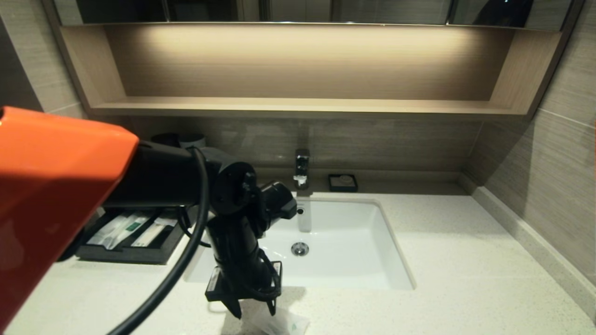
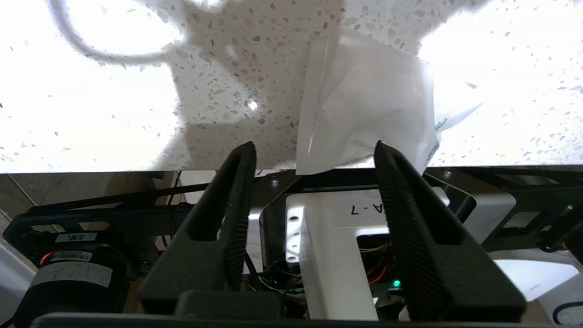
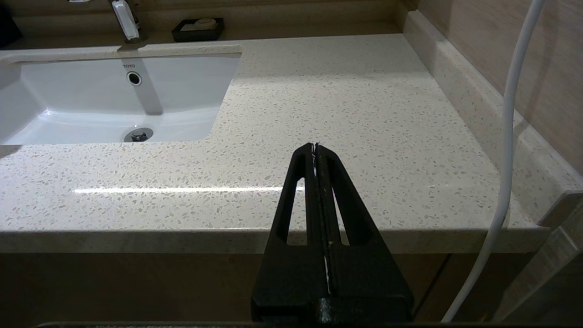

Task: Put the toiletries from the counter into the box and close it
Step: Pick up the bathroom toiletry

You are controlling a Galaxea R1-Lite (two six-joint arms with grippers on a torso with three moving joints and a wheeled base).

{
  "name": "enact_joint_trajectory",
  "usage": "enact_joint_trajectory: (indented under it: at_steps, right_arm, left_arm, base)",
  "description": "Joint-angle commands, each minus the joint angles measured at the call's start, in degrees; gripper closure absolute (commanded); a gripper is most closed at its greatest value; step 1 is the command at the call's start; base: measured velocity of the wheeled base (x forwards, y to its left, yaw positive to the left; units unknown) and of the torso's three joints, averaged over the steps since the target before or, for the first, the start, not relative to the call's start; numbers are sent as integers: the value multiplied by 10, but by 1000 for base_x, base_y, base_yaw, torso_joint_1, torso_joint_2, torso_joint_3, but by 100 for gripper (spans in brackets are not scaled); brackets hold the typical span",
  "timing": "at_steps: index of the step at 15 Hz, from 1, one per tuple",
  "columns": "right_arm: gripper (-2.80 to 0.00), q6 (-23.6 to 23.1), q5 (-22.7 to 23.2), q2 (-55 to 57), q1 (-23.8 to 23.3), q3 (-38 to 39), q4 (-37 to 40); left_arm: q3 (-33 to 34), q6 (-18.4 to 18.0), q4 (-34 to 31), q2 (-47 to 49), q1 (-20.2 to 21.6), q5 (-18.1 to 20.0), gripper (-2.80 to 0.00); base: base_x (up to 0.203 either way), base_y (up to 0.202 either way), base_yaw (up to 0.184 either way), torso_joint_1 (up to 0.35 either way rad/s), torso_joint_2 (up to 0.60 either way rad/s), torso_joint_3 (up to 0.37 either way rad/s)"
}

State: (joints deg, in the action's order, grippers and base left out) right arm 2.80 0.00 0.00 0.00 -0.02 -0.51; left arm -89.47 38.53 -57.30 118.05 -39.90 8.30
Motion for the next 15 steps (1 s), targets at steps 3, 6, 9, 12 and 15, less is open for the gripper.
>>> enact_joint_trajectory:
  at_steps: [3, 6, 9, 12, 15]
  right_arm:
    - [0, 0, 0, 1, 0, 0, 0]
    - [0, 0, 0, 1, 0, 0, 0]
    - [0, 0, 0, 1, 0, -1, 0]
    - [0, 0, 0, 1, 0, 0, 0]
    - [0, 0, 0, 1, 0, 0, 0]
  left_arm:
    - [-1, 2, 6, 14, -3, -1, -280]
    - [-4, 2, 6, 15, -3, 0, -280]
    - [-15, 2, 7, 26, -3, 1, -280]
    - [-21, 3, 6, 33, -3, 1, -280]
    - [-25, 3, 6, 35, -3, 1, -280]
  base:
    - [0, 0, 0, 0, 0, 0]
    - [0, 0, 0, 0, 0, 0]
    - [0, 0, 0, 0, 0, 0]
    - [0, 0, 0, 0, 0, 0]
    - [0, 0, 0, 0, 0, 0]
